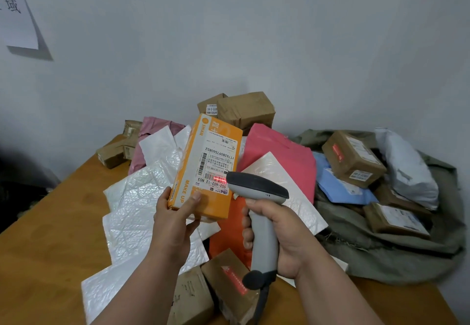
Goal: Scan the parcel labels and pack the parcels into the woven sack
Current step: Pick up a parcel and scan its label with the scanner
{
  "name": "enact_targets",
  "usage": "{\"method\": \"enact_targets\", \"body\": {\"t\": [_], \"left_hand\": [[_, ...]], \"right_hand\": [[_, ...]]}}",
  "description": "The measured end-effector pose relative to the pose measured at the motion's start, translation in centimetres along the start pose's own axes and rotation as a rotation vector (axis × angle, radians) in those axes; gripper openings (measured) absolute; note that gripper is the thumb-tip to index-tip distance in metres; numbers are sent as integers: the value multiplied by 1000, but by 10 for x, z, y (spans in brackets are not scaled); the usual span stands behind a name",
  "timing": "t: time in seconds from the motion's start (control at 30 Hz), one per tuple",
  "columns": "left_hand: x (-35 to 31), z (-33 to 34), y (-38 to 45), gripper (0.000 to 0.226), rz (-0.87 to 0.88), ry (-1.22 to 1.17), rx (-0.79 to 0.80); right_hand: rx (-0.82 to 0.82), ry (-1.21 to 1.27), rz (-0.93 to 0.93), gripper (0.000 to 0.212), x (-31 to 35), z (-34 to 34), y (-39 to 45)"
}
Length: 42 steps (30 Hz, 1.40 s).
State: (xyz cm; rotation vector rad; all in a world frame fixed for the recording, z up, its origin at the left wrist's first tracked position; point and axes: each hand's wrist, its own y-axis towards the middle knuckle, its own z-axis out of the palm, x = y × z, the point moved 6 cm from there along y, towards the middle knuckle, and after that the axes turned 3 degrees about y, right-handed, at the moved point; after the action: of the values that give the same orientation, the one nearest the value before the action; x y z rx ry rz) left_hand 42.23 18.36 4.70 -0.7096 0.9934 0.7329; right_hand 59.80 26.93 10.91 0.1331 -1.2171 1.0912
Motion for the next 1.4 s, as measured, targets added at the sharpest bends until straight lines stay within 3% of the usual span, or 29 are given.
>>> {"method": "enact_targets", "body": {"t": [0.33, 0.5, 0.63, 0.83, 1.13, 1.27, 1.4], "left_hand": [[19, 70, -15, 98, 54, 35, 31], [32, 121, -19, 112, 70, 76, 68], [42, 166, -14, 124, 50, 91, 114], [66, 227, 2, 121, 45, 224, 180], [102, 301, 8, 96, 62, 420, 76], [111, 334, 22, 80, 82, 530, 48], [141, 359, 30, 68, -63, 546, 117]], "right_hand": [[-151, 7, -167, 11, 28, -83, -5], [-262, 32, -222, 8, 37, -132, -8], [-360, 24, -280, 15, 44, -160, -3], [-502, 53, -430, 27, 62, -196, 2], [-474, 46, -437, 45, 101, -259, 30], [-446, 16, -415, 37, 129, -292, 54], [-400, 27, -389, 25, 149, -325, 72]]}}
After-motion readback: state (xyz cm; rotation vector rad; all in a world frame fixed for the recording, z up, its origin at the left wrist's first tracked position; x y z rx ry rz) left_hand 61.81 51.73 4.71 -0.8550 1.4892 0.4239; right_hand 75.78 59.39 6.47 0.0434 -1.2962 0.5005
